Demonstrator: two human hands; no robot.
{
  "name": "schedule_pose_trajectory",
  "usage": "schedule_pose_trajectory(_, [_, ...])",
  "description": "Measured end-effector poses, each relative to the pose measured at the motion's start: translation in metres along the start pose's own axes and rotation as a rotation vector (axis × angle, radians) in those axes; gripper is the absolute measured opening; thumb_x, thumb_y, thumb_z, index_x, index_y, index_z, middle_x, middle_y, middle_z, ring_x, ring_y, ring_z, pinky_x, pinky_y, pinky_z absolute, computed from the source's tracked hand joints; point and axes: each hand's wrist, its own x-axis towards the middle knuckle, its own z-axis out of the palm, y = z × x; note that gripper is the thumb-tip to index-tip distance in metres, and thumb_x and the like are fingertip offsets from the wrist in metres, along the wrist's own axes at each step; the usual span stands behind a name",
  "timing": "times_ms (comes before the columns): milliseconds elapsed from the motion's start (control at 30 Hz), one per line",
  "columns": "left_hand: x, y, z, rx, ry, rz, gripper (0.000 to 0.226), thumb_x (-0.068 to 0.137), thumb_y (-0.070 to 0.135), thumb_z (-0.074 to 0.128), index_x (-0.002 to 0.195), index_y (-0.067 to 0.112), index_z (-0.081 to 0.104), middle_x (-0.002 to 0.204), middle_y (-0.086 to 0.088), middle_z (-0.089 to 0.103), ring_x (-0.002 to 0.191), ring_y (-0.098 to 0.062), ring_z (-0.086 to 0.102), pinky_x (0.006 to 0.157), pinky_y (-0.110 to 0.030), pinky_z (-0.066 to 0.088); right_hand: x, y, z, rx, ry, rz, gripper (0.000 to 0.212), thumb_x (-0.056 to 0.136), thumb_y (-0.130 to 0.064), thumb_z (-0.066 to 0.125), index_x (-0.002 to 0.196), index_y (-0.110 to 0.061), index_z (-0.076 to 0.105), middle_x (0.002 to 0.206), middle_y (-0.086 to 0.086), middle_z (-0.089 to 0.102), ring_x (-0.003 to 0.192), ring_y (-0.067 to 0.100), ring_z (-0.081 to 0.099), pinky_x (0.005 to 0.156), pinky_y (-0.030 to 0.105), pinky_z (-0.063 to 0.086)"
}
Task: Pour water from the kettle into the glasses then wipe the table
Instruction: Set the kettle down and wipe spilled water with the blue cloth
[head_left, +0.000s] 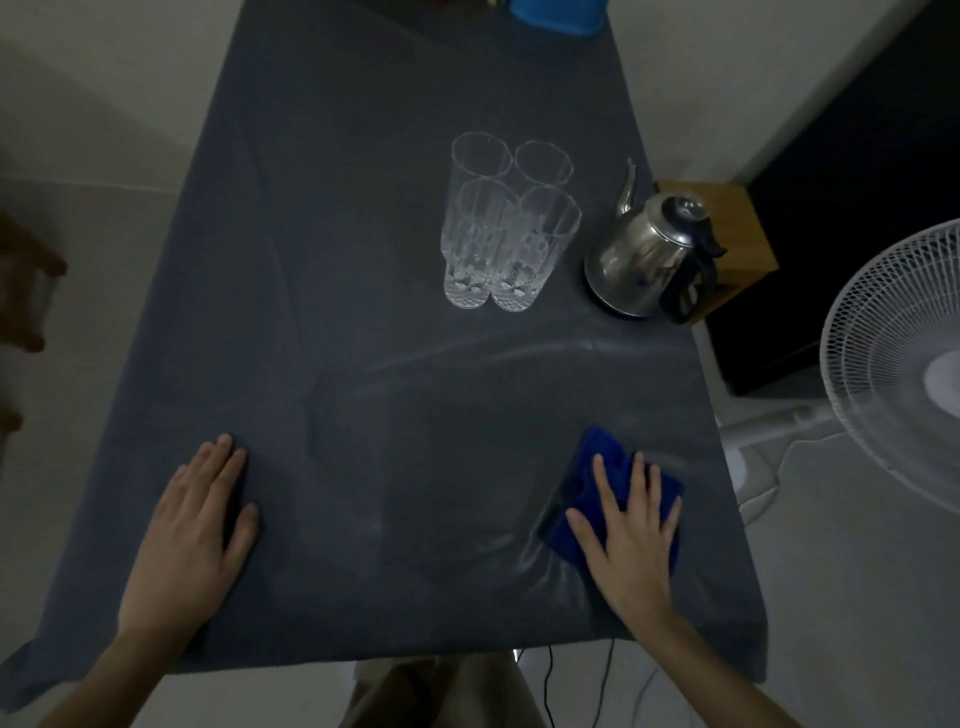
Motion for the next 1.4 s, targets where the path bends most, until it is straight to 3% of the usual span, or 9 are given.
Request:
schedule_pose_trajectory(233, [-0.001, -0.003, 0.002, 0.011, -0.002, -0.002, 0.064, 0.094, 0.044, 0.029, 0.146, 0.006, 0.034, 0.156, -0.007, 0.026, 0.146, -0.020, 0.019, 0.121, -0.029, 0.004, 0.015, -0.057, 0.006, -0.028, 0.006, -0.414, 0.050, 0.102, -0.044, 0.017, 0.148, -0.029, 0.024, 0.156, 0.009, 0.024, 0.144, 0.030, 0.022, 0.114, 0.051, 0.016])
schedule_pose_trajectory(400, [-0.001, -0.003, 0.001, 0.006, -0.011, -0.006, 0.065, 0.094, 0.045, 0.029, 0.146, 0.006, 0.034, 0.156, -0.005, 0.026, 0.146, -0.020, 0.019, 0.121, -0.027, 0.003, 0.023, -0.116, 0.010, 0.004, -0.011, -0.711, 0.048, 0.092, -0.032, 0.040, 0.138, -0.018, 0.048, 0.145, 0.012, 0.047, 0.133, 0.028, 0.044, 0.115, 0.046, 0.024])
schedule_pose_trajectory(500, [-0.002, -0.001, -0.001, 0.017, -0.010, -0.011, 0.064, 0.094, 0.044, 0.029, 0.146, 0.008, 0.033, 0.156, -0.004, 0.026, 0.146, -0.018, 0.019, 0.120, -0.025, 0.001, 0.010, -0.153, 0.016, 0.010, -0.079, -0.801, 0.050, 0.094, -0.036, 0.038, 0.141, -0.019, 0.045, 0.150, 0.011, 0.041, 0.139, 0.026, 0.035, 0.115, 0.046, 0.023])
schedule_pose_trajectory(600, [-0.002, -0.001, -0.001, 0.012, -0.012, -0.012, 0.064, 0.094, 0.045, 0.029, 0.146, 0.008, 0.034, 0.156, -0.002, 0.026, 0.146, -0.018, 0.019, 0.120, -0.025, 0.002, 0.005, -0.158, 0.022, 0.001, -0.080, -0.775, 0.053, 0.096, -0.041, 0.035, 0.145, -0.023, 0.035, 0.154, 0.009, 0.033, 0.143, 0.024, 0.026, 0.117, 0.046, 0.018])
schedule_pose_trajectory(833, [-0.003, 0.001, -0.003, 0.014, -0.016, -0.007, 0.066, 0.094, 0.047, 0.027, 0.147, 0.009, 0.032, 0.156, -0.002, 0.025, 0.146, -0.016, 0.017, 0.120, -0.023, 0.000, -0.006, -0.066, 0.011, -0.027, -0.023, -0.660, 0.057, 0.091, -0.041, 0.039, 0.146, -0.026, 0.034, 0.148, 0.006, 0.043, 0.138, 0.021, 0.035, 0.116, 0.042, 0.023])
schedule_pose_trajectory(1100, [-0.004, 0.003, -0.004, 0.006, -0.015, -0.008, 0.066, 0.093, 0.047, 0.027, 0.146, 0.008, 0.033, 0.156, -0.005, 0.026, 0.145, -0.016, 0.017, 0.119, -0.020, -0.002, -0.001, 0.056, -0.014, 0.009, 0.041, -0.263, 0.052, 0.098, -0.045, 0.025, 0.147, -0.026, 0.025, 0.151, 0.007, 0.034, 0.140, 0.026, 0.030, 0.114, 0.047, 0.019])
schedule_pose_trajectory(1200, [-0.003, 0.003, -0.004, 0.004, -0.001, 0.001, 0.066, 0.093, 0.047, 0.027, 0.145, 0.007, 0.035, 0.155, -0.006, 0.027, 0.145, -0.017, 0.018, 0.118, -0.019, -0.003, 0.003, 0.065, -0.014, 0.064, 0.112, -0.242, 0.052, 0.096, -0.023, 0.048, 0.145, -0.020, 0.032, 0.148, 0.001, 0.032, 0.136, 0.029, 0.036, 0.109, 0.042, 0.027])
schedule_pose_trajectory(1267, [-0.003, 0.002, -0.003, 0.004, 0.003, 0.004, 0.066, 0.093, 0.047, 0.027, 0.145, 0.006, 0.035, 0.155, -0.007, 0.028, 0.144, -0.017, 0.018, 0.118, -0.019, -0.003, -0.001, 0.058, -0.010, 0.151, 0.145, -0.207, 0.066, 0.087, -0.002, 0.064, 0.144, -0.019, 0.036, 0.147, -0.001, 0.030, 0.135, 0.028, 0.038, 0.107, 0.041, 0.035])
schedule_pose_trajectory(1400, [-0.003, 0.000, -0.001, 0.015, 0.013, 0.006, 0.066, 0.093, 0.046, 0.028, 0.145, 0.006, 0.035, 0.155, -0.007, 0.028, 0.145, -0.018, 0.019, 0.119, -0.023, 0.000, -0.010, 0.027, -0.008, 0.102, 0.181, -0.266, 0.085, 0.068, 0.004, 0.081, 0.140, -0.016, 0.041, 0.140, 0.006, 0.045, 0.126, 0.029, 0.051, 0.090, 0.051, 0.053])
